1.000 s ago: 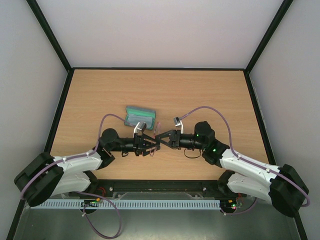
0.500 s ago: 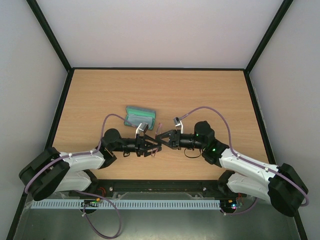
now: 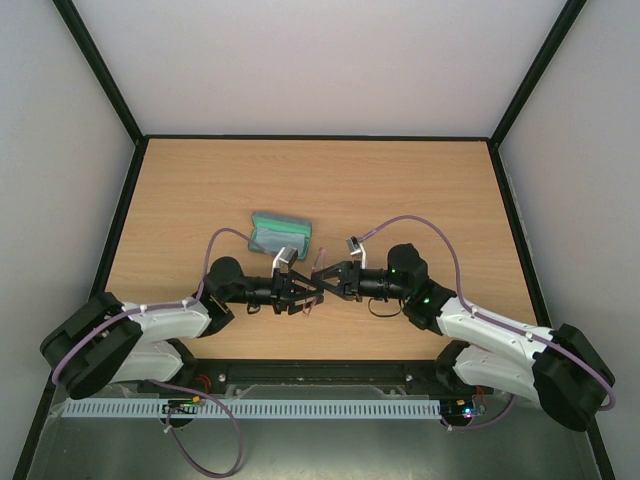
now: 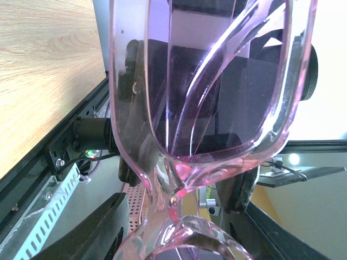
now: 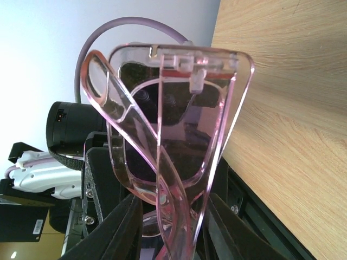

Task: Organize the sunglasses
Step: Fold the sunglasses.

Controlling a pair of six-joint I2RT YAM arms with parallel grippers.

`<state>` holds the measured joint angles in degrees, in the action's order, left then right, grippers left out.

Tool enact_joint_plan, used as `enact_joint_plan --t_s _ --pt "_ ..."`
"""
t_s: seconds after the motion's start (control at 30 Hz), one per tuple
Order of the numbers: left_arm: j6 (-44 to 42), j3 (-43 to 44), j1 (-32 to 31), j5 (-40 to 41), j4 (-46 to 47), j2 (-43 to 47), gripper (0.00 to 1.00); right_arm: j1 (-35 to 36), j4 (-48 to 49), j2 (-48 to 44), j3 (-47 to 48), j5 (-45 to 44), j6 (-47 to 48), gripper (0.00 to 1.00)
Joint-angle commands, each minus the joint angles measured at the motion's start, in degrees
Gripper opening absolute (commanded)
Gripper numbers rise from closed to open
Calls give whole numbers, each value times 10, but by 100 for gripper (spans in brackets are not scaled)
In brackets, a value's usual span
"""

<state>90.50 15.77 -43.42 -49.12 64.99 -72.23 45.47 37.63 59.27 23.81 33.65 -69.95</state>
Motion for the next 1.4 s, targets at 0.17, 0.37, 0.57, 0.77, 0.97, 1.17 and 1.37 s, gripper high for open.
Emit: enact_joint_plan --t_s 0.17,0.37,0.57,0.77,0.97,1.17,1.37 --pt "-10 14 15 19 53 -9 23 4 -5 5 -19 31 1 33" --pt "-12 16 15 20 59 -20 23 4 8 6 -23 35 -3 30" --pt "-8 15 16 26 71 -31 23 4 12 5 -22 37 -6 14" --pt "-5 19 16 32 79 -38 31 5 2 -2 -19 25 -5 8" --pt "-14 25 25 35 47 -18 58 4 -136 -19 36 -25 63 4" --pt "-94 49 71 62 -166 83 70 -19 -343 -12 147 -89 173 3" --pt "-195 96 160 126 -439 168 73 -25 -532 61 312 -196 304 2"
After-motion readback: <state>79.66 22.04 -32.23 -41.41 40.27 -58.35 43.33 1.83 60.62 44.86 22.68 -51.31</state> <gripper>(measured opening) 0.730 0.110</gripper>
